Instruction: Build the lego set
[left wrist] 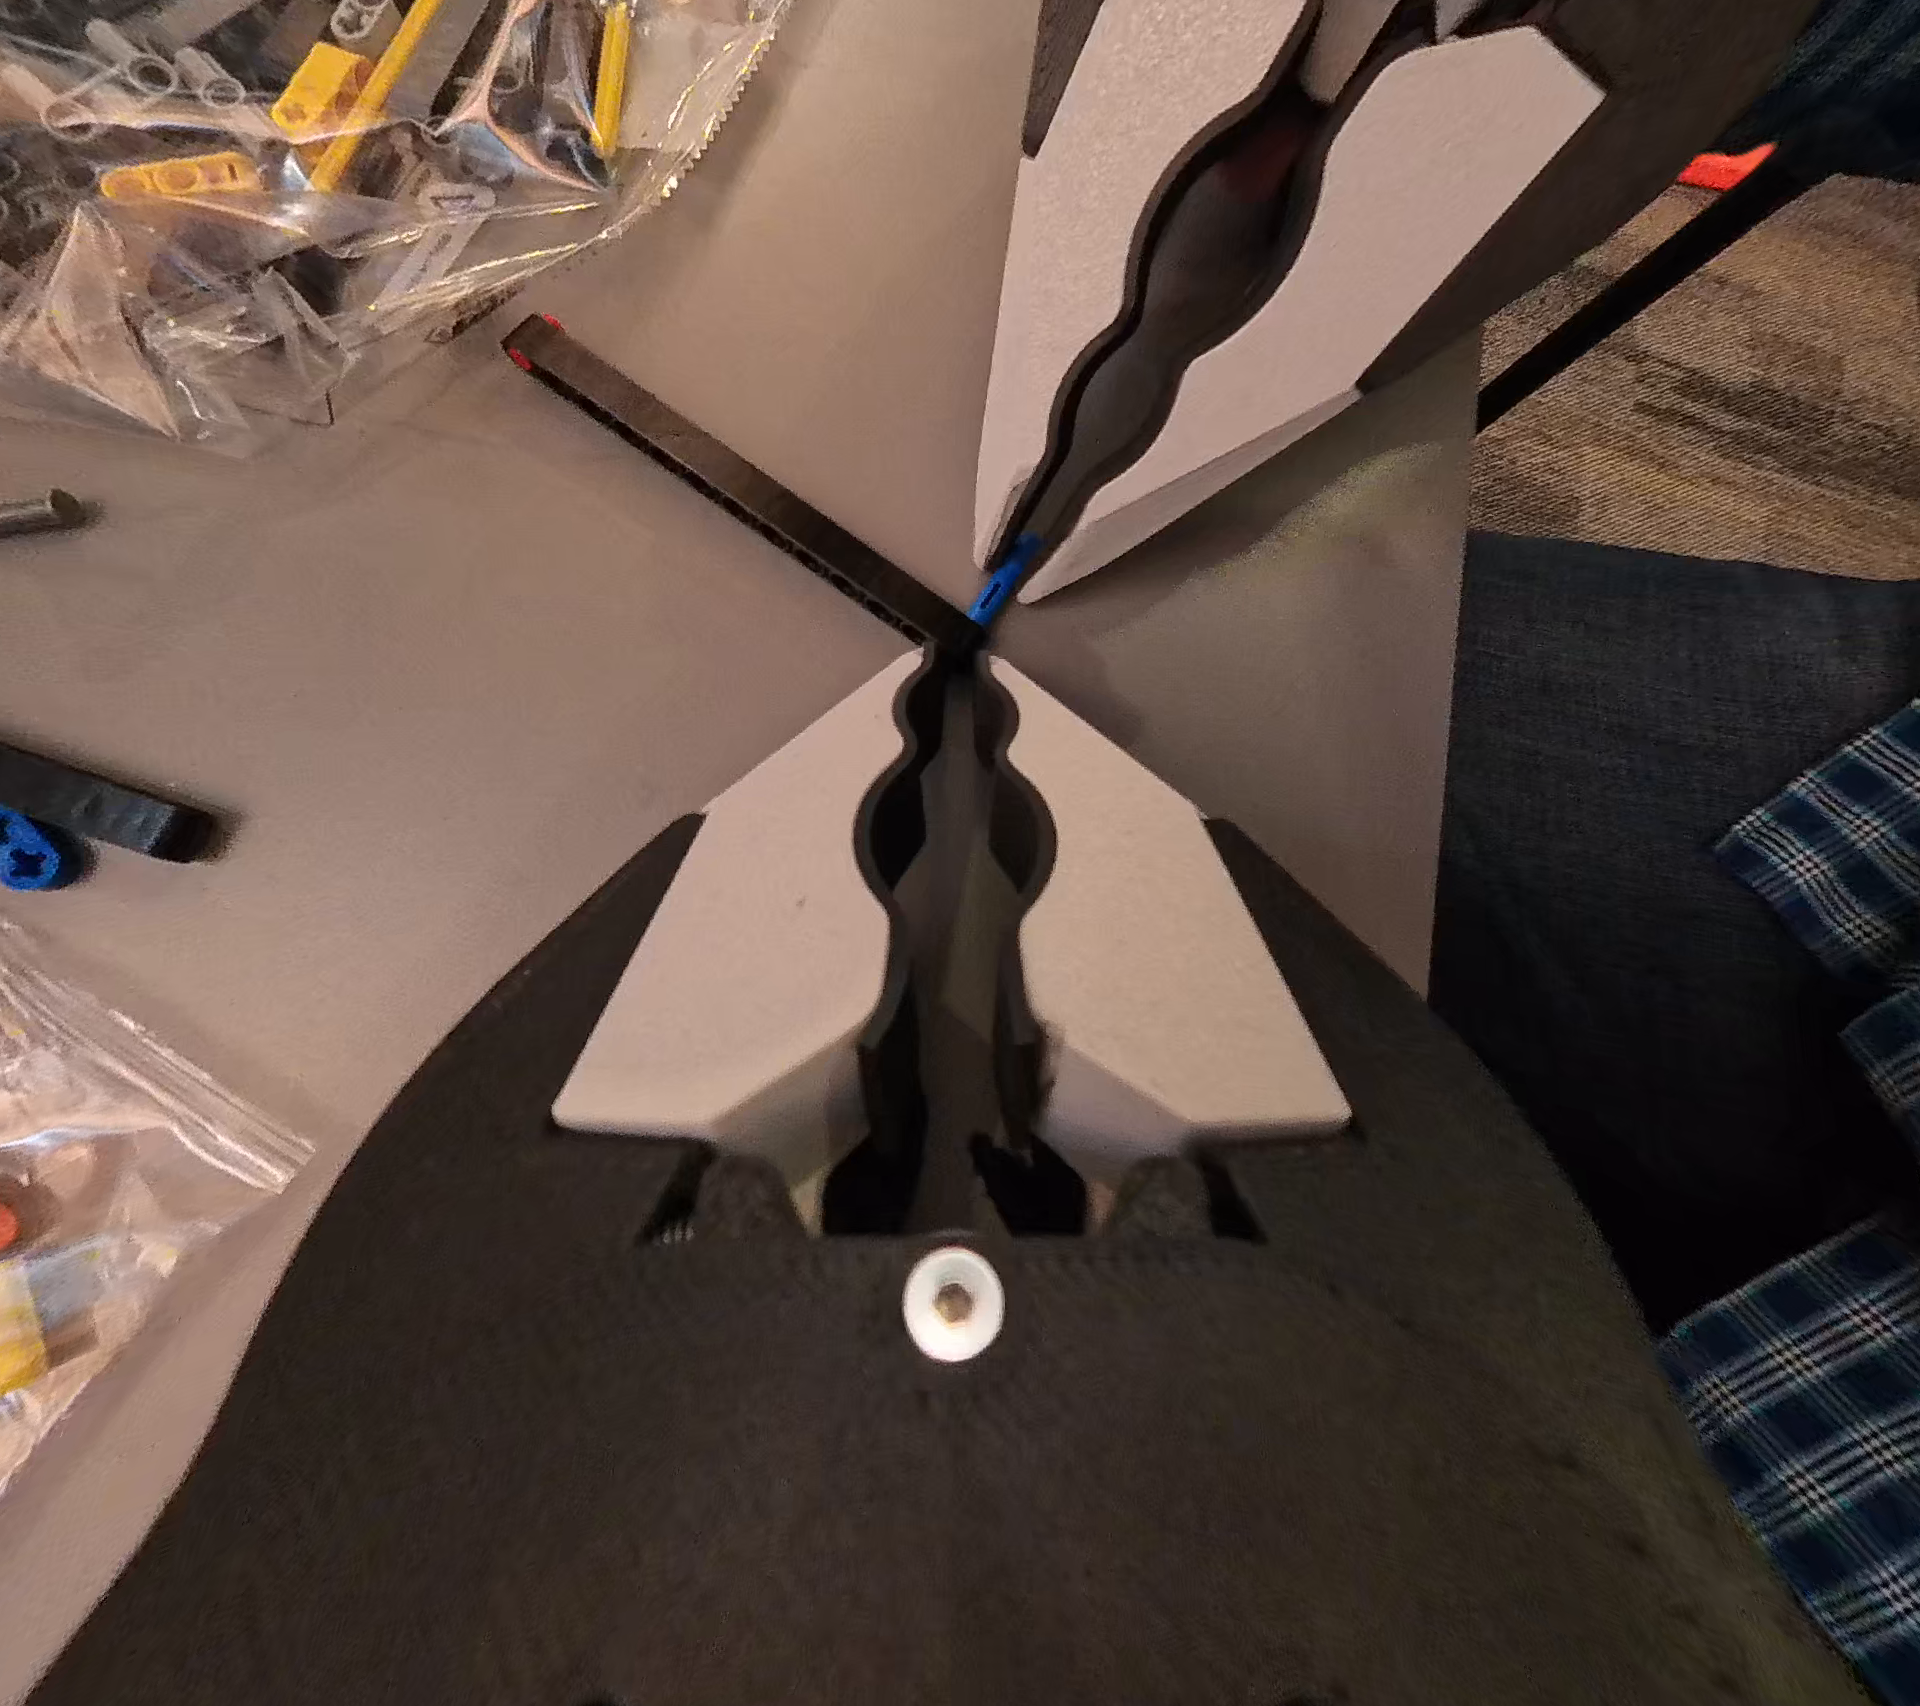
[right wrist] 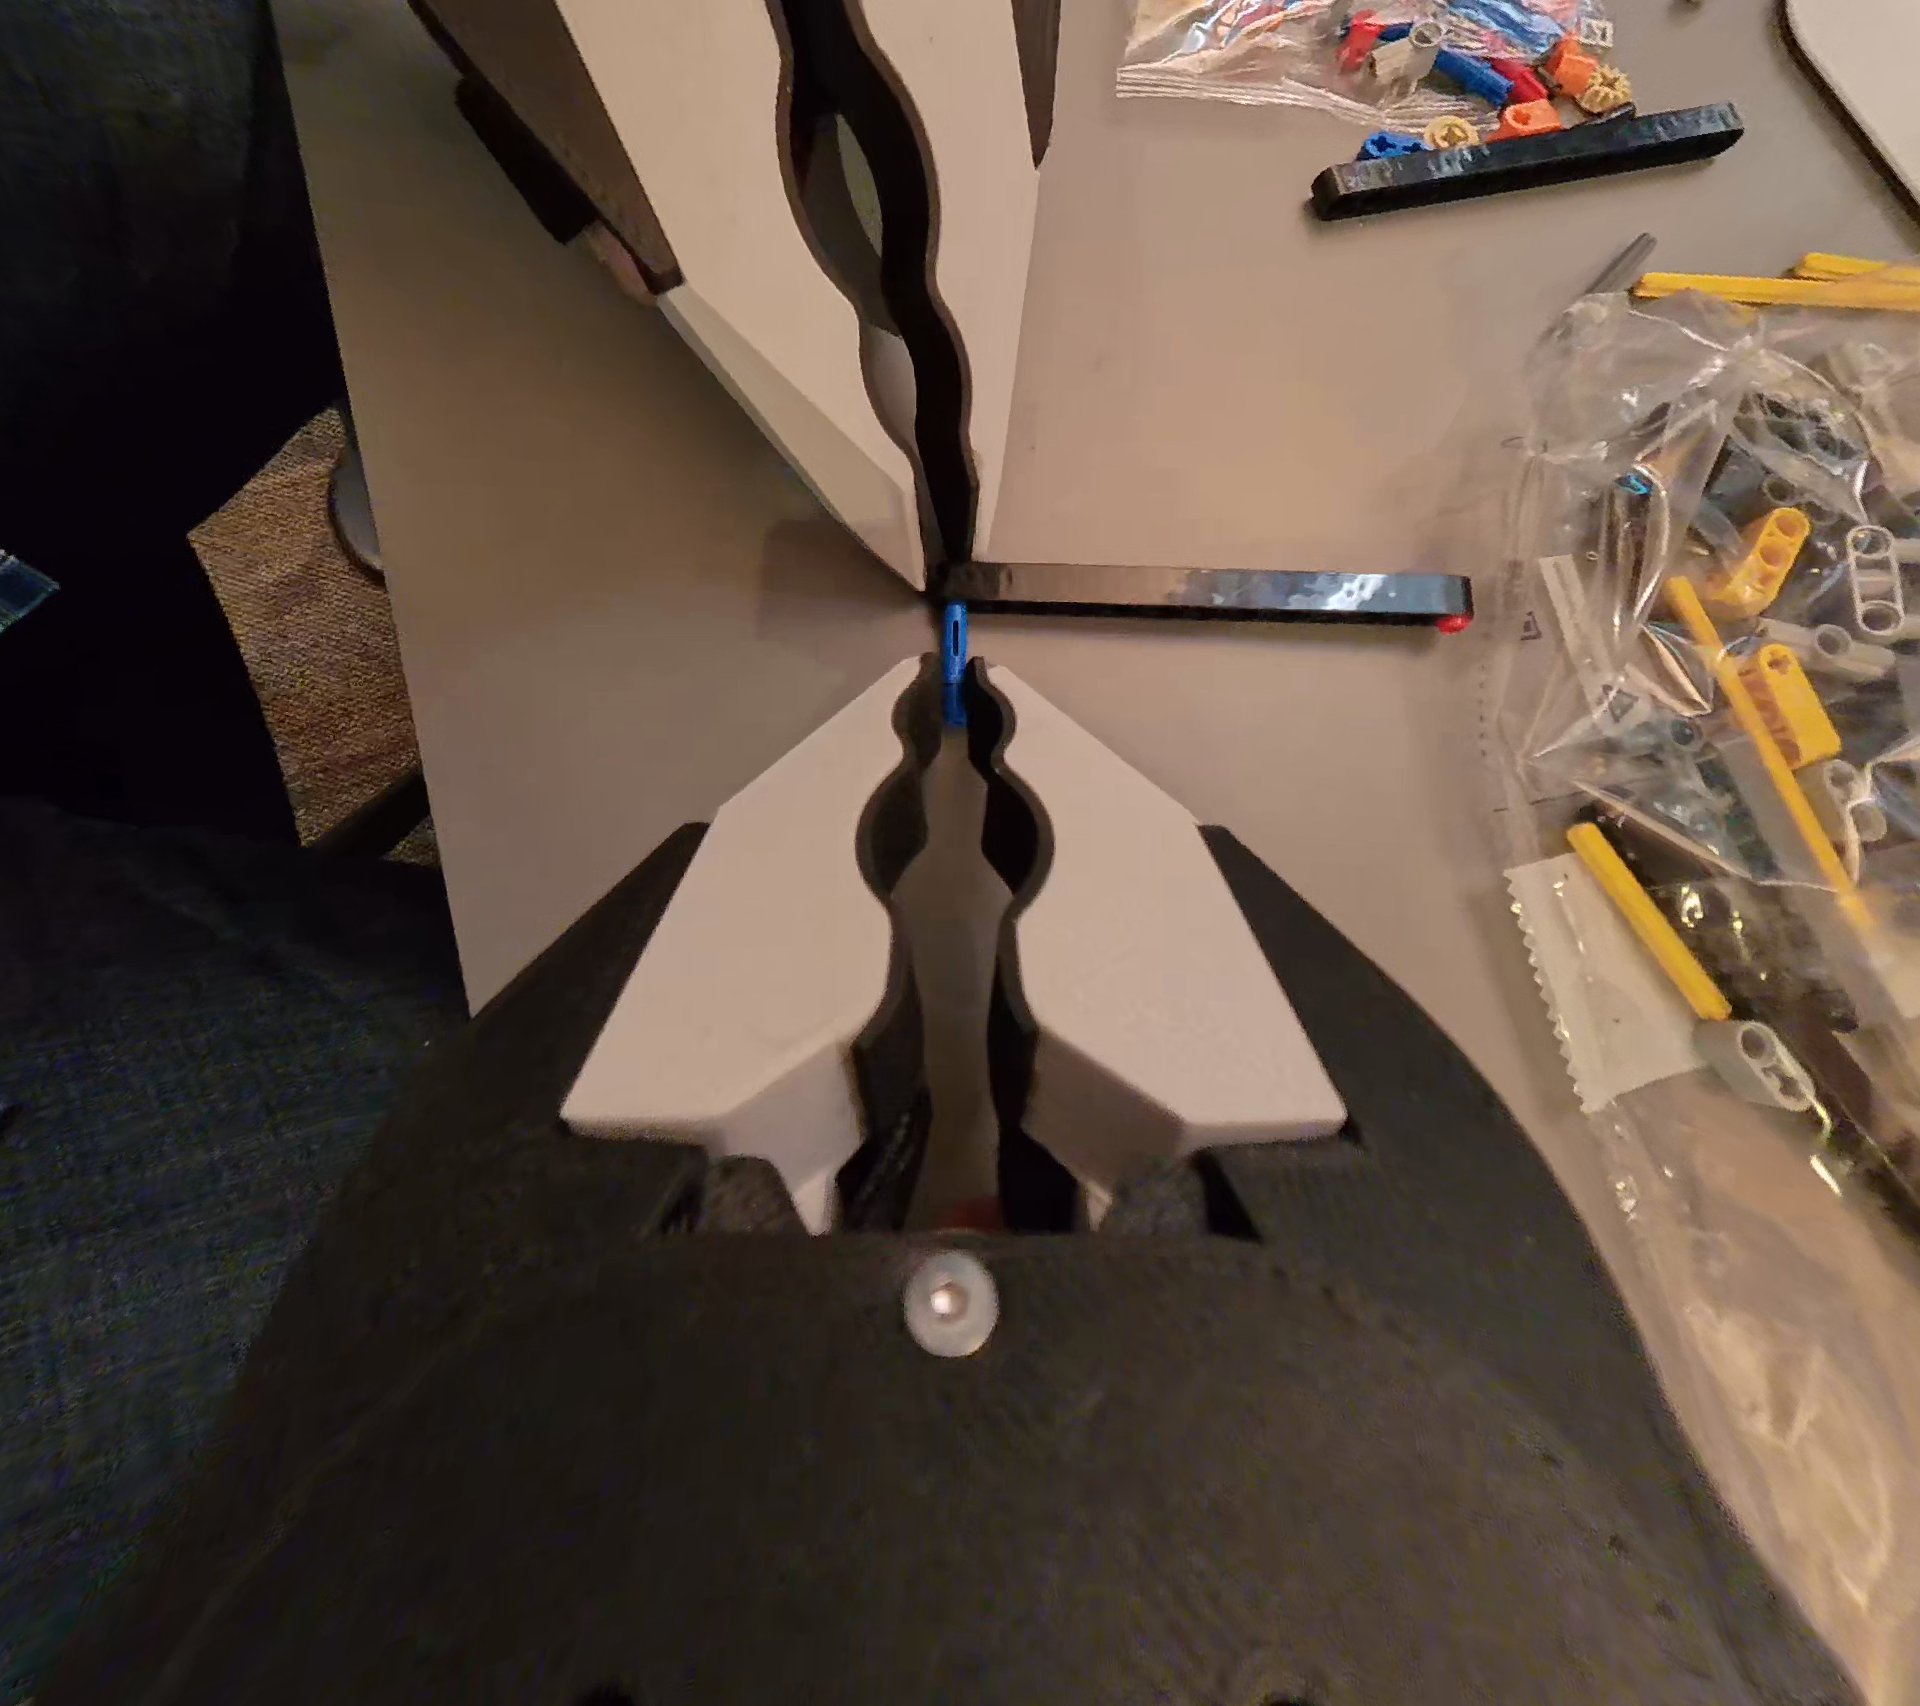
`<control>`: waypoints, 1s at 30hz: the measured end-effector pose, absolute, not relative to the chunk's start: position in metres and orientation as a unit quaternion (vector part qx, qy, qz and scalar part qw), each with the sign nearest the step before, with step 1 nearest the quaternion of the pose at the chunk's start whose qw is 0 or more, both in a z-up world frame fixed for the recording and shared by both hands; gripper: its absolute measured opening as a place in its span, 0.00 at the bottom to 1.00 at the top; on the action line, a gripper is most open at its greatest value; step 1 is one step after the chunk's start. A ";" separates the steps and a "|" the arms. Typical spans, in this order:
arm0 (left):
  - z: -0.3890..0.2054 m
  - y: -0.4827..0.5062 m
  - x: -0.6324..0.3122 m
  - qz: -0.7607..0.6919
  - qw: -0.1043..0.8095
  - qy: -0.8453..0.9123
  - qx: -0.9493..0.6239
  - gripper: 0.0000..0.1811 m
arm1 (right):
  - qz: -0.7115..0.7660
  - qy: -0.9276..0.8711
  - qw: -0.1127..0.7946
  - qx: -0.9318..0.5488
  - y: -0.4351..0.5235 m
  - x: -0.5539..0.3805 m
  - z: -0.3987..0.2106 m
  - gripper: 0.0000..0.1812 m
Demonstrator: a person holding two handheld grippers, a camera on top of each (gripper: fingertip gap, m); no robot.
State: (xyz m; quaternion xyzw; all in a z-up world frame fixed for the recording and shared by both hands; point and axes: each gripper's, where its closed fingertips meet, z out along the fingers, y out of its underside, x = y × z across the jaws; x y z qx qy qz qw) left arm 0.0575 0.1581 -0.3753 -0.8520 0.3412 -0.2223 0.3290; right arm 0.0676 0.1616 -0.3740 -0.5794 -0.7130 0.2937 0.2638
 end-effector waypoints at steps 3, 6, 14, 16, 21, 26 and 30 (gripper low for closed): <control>-0.375 0.159 0.057 -0.223 0.329 0.339 -0.853 0.01 | 0.299 -0.716 0.258 -0.576 0.162 0.067 -0.374 0.01; -0.376 0.159 0.057 -0.224 0.329 0.337 -0.853 0.02 | 0.300 -0.714 0.257 -0.578 0.161 0.066 -0.374 0.01; -0.376 0.160 0.058 -0.232 0.324 0.337 -0.853 0.01 | 0.301 -0.718 0.260 -0.571 0.161 0.065 -0.373 0.00; -0.375 0.161 0.060 -0.235 0.324 0.343 -0.850 0.01 | 0.308 -0.725 0.253 -0.561 0.159 0.063 -0.372 0.00; -0.375 0.160 0.063 -0.234 0.324 0.350 -0.847 0.01 | 0.309 -0.727 0.261 -0.554 0.158 0.060 -0.371 0.00; -0.375 0.161 0.062 -0.234 0.325 0.349 -0.847 0.00 | 0.318 -0.717 0.261 -0.563 0.161 0.060 -0.369 0.00; -0.375 0.161 0.063 -0.235 0.324 0.350 -0.847 0.00 | 0.345 -0.716 0.237 -0.559 0.158 0.062 -0.366 0.03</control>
